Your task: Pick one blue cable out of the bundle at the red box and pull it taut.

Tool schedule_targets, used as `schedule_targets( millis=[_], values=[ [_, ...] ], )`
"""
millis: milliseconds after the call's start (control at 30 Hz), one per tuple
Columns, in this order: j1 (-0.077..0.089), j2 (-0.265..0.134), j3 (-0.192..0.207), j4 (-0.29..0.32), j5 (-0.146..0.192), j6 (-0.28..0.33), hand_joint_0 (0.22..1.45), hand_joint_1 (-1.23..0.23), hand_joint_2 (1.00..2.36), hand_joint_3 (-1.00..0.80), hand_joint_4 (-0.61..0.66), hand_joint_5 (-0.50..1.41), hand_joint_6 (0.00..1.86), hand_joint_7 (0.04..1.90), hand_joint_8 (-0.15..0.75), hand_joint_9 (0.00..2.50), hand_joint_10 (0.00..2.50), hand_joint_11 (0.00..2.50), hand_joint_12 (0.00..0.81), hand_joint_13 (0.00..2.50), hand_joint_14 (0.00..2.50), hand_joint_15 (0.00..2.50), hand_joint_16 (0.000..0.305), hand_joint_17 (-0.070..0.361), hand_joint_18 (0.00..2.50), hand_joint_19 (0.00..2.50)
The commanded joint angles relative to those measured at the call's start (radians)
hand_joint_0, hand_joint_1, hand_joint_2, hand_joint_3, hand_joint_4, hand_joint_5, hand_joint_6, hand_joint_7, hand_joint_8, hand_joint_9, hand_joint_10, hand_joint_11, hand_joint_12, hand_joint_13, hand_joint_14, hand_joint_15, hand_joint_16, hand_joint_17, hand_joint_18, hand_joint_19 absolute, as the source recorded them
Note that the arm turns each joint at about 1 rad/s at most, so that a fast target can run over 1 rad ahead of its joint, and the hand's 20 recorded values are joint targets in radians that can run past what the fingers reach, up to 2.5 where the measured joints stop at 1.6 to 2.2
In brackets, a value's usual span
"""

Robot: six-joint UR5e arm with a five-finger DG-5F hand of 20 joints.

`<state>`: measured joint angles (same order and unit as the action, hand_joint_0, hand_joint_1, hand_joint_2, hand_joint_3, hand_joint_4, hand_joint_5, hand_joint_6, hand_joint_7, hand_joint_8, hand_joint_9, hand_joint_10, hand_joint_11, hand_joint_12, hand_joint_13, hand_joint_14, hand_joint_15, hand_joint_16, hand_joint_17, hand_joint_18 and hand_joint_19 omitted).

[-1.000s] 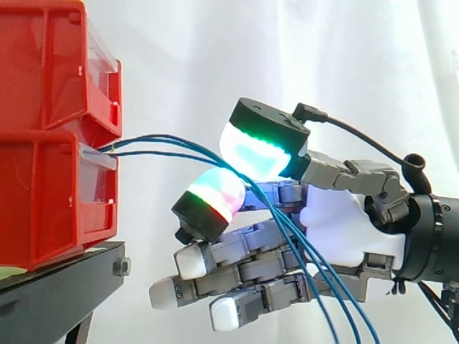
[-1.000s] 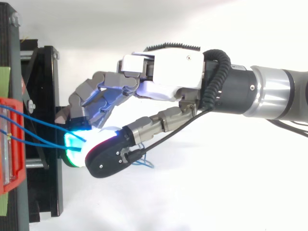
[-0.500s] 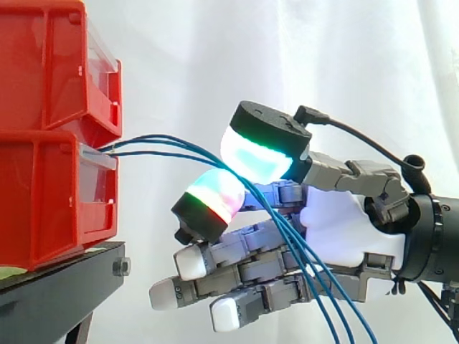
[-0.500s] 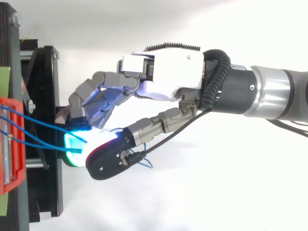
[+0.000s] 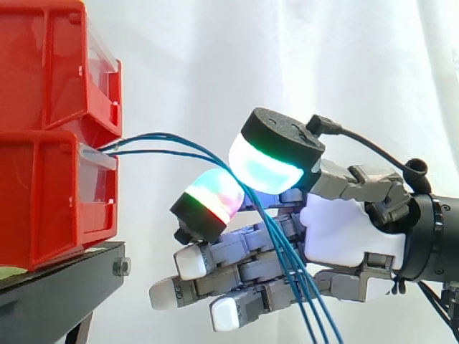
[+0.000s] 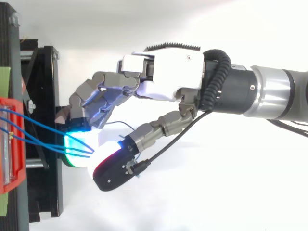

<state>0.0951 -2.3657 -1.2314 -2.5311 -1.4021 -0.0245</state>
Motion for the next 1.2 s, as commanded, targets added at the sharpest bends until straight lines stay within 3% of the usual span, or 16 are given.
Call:
schedule_targets(
  millis=[0, 100, 200, 367, 633, 933, 1167],
  values=[
    [0.0, -0.001, 0.0, 0.0, 0.0, 0.0, 0.78, -1.0, 1.01, -0.37, 0.19, -0.19, 0.88, 0.9, 0.344, 0.67, 0.01, 0.64, 0.395, 0.46, 0.01, 0.22, 0.06, 0.135, 0.66, 0.43],
    [-0.002, 0.0, 0.001, 0.0, 0.0, 0.0, 0.79, -1.01, 1.01, -0.4, 0.19, -0.2, 0.88, 0.89, 0.338, 0.65, 0.01, 0.64, 0.396, 0.45, 0.01, 0.21, 0.06, 0.135, 0.66, 0.42],
    [-0.002, 0.0, 0.0, 0.0, 0.0, 0.002, 0.71, -1.0, 1.0, -0.5, 0.19, -0.2, 0.89, 0.88, 0.335, 0.64, 0.01, 0.65, 0.395, 0.45, 0.01, 0.21, 0.06, 0.135, 0.67, 0.42],
    [-0.002, 0.0, 0.0, 0.0, 0.0, 0.005, 0.52, -0.78, 1.0, -0.5, 0.23, -0.17, 0.86, 0.91, 0.374, 0.71, 0.01, 0.62, 0.419, 0.49, 0.01, 0.25, 0.064, 0.145, 0.7, 0.48],
    [-0.002, -0.001, 0.001, 0.0, 0.0, 0.005, 0.58, -0.58, 1.01, -0.43, 0.21, -0.16, 0.85, 0.96, 0.375, 0.76, 0.01, 0.62, 0.403, 0.5, 0.01, 0.25, 0.062, 0.139, 0.69, 0.52],
    [-0.002, 0.0, 0.0, 0.0, 0.0, 0.005, 0.6, -0.71, 1.02, -0.2, 0.2, -0.16, 0.87, 0.98, 0.379, 0.78, 0.01, 0.66, 0.401, 0.51, 0.01, 0.25, 0.061, 0.138, 0.7, 0.52],
    [-0.003, 0.0, 0.0, 0.0, 0.0, 0.005, 0.63, -0.85, 1.02, -0.18, 0.19, -0.15, 0.87, 0.97, 0.375, 0.78, 0.01, 0.67, 0.401, 0.52, 0.01, 0.25, 0.06, 0.136, 0.72, 0.49]
  ],
)
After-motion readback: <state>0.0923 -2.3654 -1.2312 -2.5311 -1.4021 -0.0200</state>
